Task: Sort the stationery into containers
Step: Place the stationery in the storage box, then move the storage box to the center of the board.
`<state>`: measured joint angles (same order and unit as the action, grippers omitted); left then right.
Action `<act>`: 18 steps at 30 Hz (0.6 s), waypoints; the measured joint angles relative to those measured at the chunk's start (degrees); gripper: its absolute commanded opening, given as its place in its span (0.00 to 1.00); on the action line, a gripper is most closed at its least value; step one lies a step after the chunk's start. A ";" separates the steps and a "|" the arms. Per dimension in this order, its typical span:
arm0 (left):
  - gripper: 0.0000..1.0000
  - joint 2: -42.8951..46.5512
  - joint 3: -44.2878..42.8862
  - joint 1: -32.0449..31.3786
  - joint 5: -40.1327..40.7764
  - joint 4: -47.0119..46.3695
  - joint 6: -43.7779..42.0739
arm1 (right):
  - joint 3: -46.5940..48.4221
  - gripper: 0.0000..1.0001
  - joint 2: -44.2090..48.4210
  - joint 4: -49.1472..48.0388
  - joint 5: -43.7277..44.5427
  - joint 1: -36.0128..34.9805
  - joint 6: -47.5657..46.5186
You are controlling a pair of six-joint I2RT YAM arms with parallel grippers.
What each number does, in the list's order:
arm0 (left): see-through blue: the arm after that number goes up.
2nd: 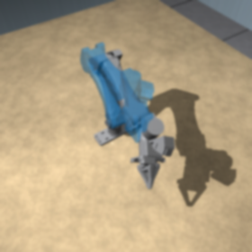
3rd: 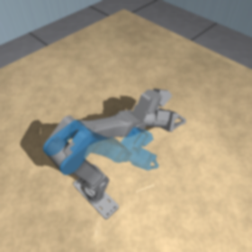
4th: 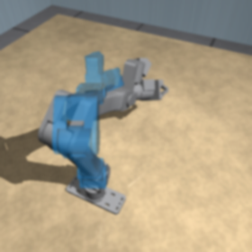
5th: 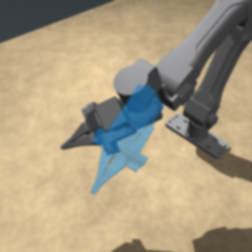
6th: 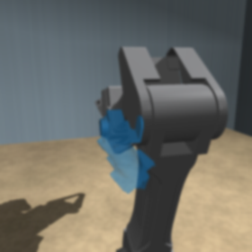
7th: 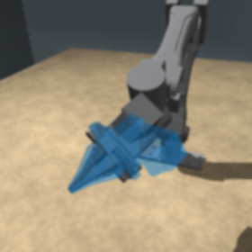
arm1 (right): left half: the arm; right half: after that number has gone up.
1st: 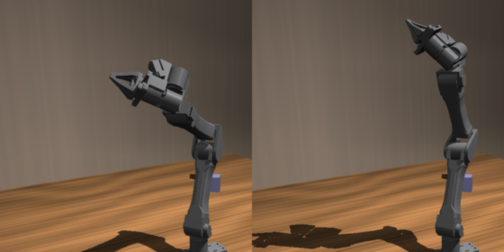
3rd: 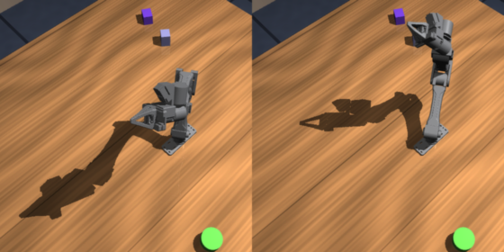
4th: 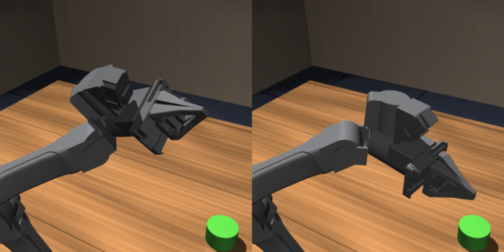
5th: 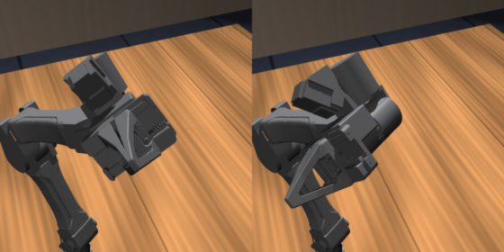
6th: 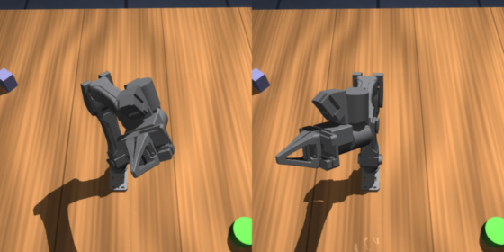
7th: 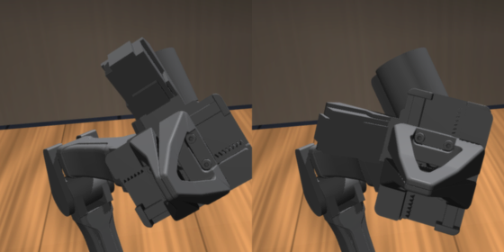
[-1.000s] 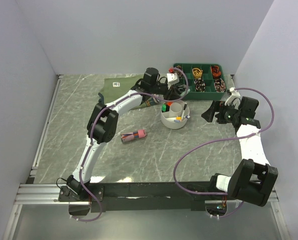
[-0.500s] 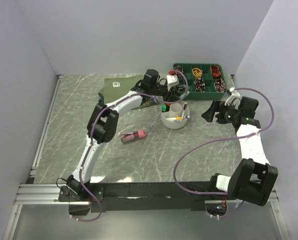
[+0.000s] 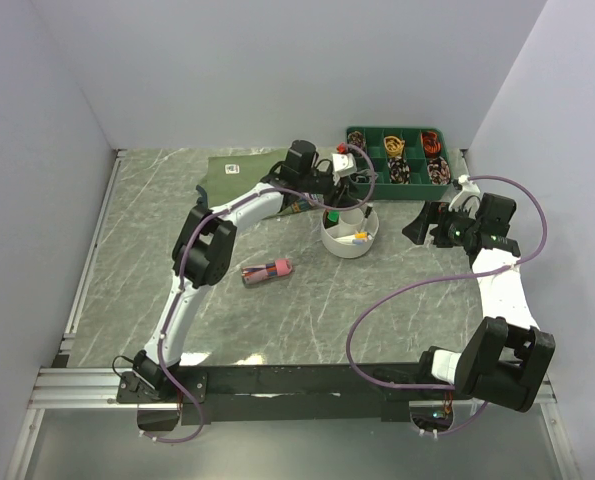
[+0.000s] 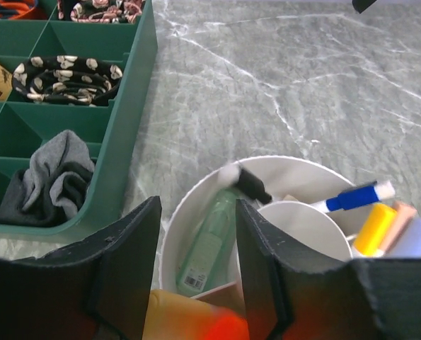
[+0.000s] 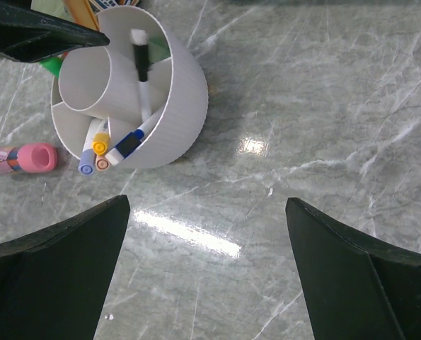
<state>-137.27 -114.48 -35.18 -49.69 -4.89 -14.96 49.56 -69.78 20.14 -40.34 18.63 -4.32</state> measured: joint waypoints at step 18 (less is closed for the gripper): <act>0.54 30.49 19.47 1.36 16.68 5.75 2.45 | 2.03 0.99 -5.62 -3.34 1.07 -5.88 2.25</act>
<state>-106.78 -95.00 -33.82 -33.01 0.86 -12.51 51.59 -75.40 16.80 -39.27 12.75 -2.07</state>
